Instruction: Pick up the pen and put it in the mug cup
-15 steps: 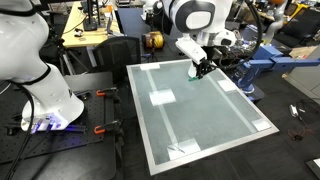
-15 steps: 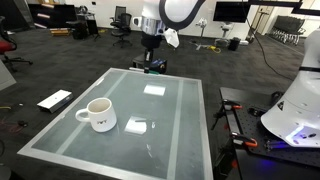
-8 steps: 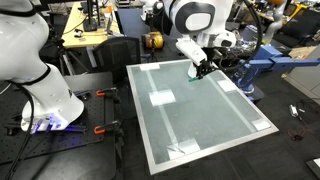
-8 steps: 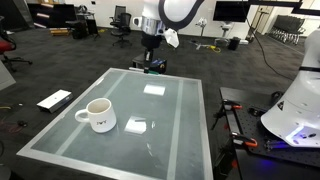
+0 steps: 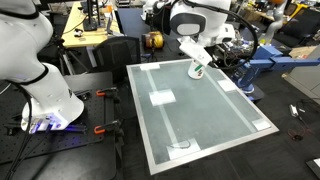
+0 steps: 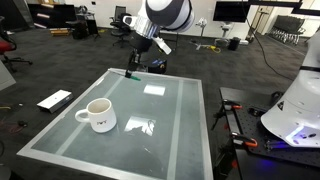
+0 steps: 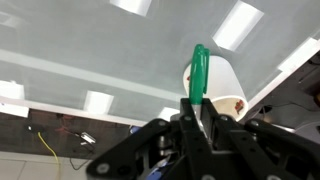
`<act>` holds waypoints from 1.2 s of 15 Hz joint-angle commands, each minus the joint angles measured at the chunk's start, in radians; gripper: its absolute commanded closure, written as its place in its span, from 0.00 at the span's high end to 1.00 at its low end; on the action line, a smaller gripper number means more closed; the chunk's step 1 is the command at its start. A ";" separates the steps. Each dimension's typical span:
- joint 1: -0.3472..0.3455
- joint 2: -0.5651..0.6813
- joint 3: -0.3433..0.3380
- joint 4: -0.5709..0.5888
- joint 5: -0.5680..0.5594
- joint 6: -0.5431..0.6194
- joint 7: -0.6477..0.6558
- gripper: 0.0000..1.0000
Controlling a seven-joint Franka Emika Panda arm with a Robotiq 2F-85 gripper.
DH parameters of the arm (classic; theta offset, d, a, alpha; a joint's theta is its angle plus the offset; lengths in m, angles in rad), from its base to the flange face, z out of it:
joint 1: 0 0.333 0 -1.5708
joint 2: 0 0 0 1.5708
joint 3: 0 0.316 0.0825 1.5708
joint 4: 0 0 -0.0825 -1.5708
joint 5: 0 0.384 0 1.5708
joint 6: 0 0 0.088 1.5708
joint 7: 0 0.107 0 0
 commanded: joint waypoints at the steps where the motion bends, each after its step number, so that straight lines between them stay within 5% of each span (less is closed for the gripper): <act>1: -0.132 0.070 0.171 0.088 0.165 0.013 -0.273 0.04; 5: -0.268 0.156 0.339 0.176 0.324 -0.029 -0.580 0.04; 9: -0.354 0.246 0.434 0.241 0.431 -0.119 -0.853 0.04; 10: -0.284 0.240 0.349 0.264 0.509 -0.190 -0.943 0.04; 14: -0.200 0.267 0.214 0.326 0.634 -0.453 -1.156 0.04; 18: -0.094 0.288 0.054 0.373 0.679 -0.677 -1.235 0.04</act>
